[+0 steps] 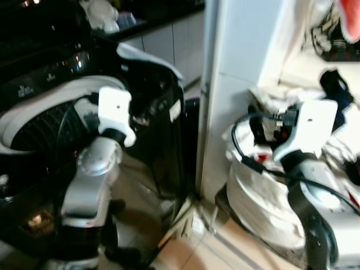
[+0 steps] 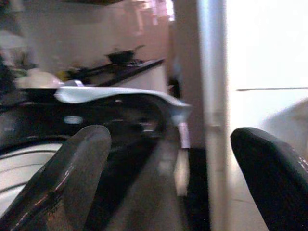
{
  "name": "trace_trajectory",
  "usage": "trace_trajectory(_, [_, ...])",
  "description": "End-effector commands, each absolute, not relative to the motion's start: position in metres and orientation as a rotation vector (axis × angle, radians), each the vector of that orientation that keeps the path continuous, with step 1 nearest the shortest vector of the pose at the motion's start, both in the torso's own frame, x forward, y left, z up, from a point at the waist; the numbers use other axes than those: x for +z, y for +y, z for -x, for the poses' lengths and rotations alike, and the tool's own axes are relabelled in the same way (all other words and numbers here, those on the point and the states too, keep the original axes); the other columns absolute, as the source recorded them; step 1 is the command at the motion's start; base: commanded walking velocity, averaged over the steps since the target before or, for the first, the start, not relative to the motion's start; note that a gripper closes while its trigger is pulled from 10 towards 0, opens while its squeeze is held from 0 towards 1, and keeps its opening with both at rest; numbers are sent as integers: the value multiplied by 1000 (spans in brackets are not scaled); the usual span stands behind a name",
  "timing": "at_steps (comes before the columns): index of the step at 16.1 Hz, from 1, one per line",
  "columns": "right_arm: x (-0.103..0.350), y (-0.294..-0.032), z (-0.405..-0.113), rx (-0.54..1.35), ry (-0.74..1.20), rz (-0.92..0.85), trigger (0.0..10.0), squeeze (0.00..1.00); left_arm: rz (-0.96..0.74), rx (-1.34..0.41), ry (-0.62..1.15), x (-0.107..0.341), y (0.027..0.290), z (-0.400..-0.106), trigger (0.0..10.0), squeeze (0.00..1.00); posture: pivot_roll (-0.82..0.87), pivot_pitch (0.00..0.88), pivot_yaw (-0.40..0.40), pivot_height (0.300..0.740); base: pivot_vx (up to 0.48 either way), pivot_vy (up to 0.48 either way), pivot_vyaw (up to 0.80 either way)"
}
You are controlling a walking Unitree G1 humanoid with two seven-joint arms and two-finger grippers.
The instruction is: Clothes washing
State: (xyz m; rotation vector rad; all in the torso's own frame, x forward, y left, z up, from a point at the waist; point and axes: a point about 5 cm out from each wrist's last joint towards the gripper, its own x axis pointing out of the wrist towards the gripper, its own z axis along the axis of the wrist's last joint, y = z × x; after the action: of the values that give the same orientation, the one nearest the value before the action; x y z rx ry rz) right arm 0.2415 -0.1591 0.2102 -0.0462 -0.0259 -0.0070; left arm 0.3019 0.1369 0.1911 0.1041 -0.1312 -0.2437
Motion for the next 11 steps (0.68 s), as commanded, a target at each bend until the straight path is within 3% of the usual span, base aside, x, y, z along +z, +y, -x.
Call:
trace_trajectory(1, [212, -157, -243, 2, -25, 60, 10000, 0, -107, -223, -131, 192, 143, -302, 10000, 0, -95, 0, 41, 740, 0, 0, 0])
trace_trajectory(4, [212, -161, -246, 10, -5, 65, 10000, 0, -66, -201, -124, 188, 146, -299, 10000, 0, -89, 0, 14, 740, 0, 0, 0])
trace_trajectory(6, [213, -162, -248, 19, -1, 65, 10000, 0, -52, -196, -129, 189, 145, -298, 10000, 0, -88, 0, 9, 740, 0, 0, -728])
trace_trajectory(8, [218, -163, -252, 39, -10, 75, 10000, 0, -48, -189, -135, 190, 146, -296, 10000, 0, -80, 0, -10, 740, 257, 0, -800])
trace_trajectory(11, [222, -162, -255, 65, -27, 83, 10000, 0, -55, -175, -143, 192, 149, -293, 10000, 0, -64, 0, -25, 740, 265, 0, 0])
